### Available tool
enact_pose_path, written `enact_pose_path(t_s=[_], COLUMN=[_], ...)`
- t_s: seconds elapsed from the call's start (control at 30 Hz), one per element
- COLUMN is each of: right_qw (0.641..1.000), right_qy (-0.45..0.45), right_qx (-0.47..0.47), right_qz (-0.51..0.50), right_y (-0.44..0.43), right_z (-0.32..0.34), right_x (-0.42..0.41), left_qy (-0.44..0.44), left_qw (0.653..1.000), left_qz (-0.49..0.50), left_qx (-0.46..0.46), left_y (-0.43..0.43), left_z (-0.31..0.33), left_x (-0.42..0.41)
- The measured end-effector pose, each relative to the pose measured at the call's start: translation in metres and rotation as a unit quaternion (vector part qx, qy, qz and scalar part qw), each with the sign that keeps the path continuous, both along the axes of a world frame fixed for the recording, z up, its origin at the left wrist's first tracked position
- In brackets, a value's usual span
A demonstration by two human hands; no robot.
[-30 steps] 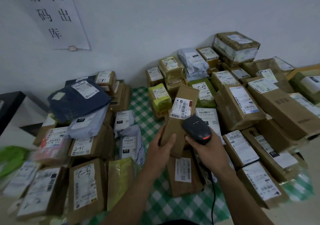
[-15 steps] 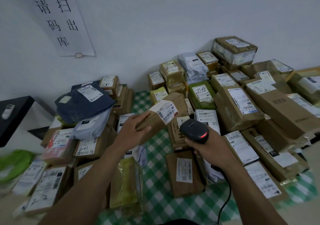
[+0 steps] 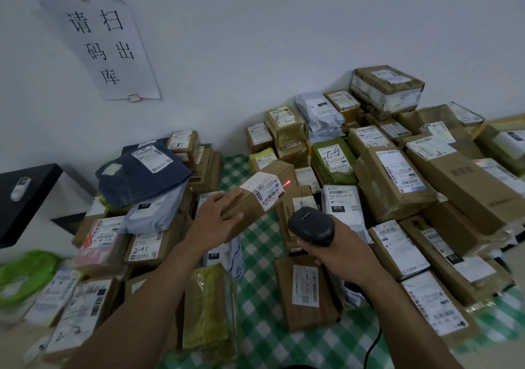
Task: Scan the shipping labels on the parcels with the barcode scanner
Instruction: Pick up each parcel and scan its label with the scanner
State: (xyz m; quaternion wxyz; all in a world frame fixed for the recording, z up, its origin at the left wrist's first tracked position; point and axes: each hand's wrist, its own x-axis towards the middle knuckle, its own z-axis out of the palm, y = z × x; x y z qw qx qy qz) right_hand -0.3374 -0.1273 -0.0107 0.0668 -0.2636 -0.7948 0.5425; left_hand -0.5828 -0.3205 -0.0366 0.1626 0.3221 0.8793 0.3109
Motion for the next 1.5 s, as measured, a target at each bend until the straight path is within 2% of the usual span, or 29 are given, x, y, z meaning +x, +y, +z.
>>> enact_pose_path(t_s=[0.27, 0.47, 0.6, 0.8, 0.93, 1.1, 1.37, 1.5], right_qw=[1.000, 1.000, 0.998, 0.994, 0.989, 0.987, 0.988, 0.987], right_qy=[0.001, -0.015, -0.035, -0.086, -0.118, -0.130, -0.129, -0.131], right_qx=[-0.013, -0.009, 0.021, 0.023, 0.036, 0.038, 0.028, 0.033], right_qz=[-0.003, 0.016, 0.046, 0.063, 0.079, 0.088, 0.084, 0.086], right_y=[0.002, 0.002, 0.000, -0.002, -0.001, -0.004, -0.006, -0.006], right_z=[-0.002, -0.004, -0.012, -0.030, -0.041, -0.046, -0.049, -0.054], right_x=[-0.003, -0.016, -0.028, -0.046, -0.057, -0.072, -0.083, -0.086], left_qy=[-0.007, -0.103, -0.140, -0.083, -0.092, -0.109, -0.119, -0.105], left_qw=[1.000, 0.984, 0.970, 0.948, 0.936, 0.933, 0.946, 0.943], left_qz=[0.015, 0.146, 0.197, 0.251, 0.242, 0.174, 0.149, 0.140], left_qx=[-0.003, -0.018, -0.028, -0.178, -0.239, -0.296, -0.262, -0.284], left_y=[0.000, -0.012, -0.020, -0.015, -0.008, -0.009, -0.001, -0.002], left_z=[-0.003, -0.020, -0.043, -0.074, -0.084, -0.099, -0.111, -0.105], left_x=[-0.004, -0.016, -0.023, -0.025, -0.035, -0.049, -0.063, -0.060])
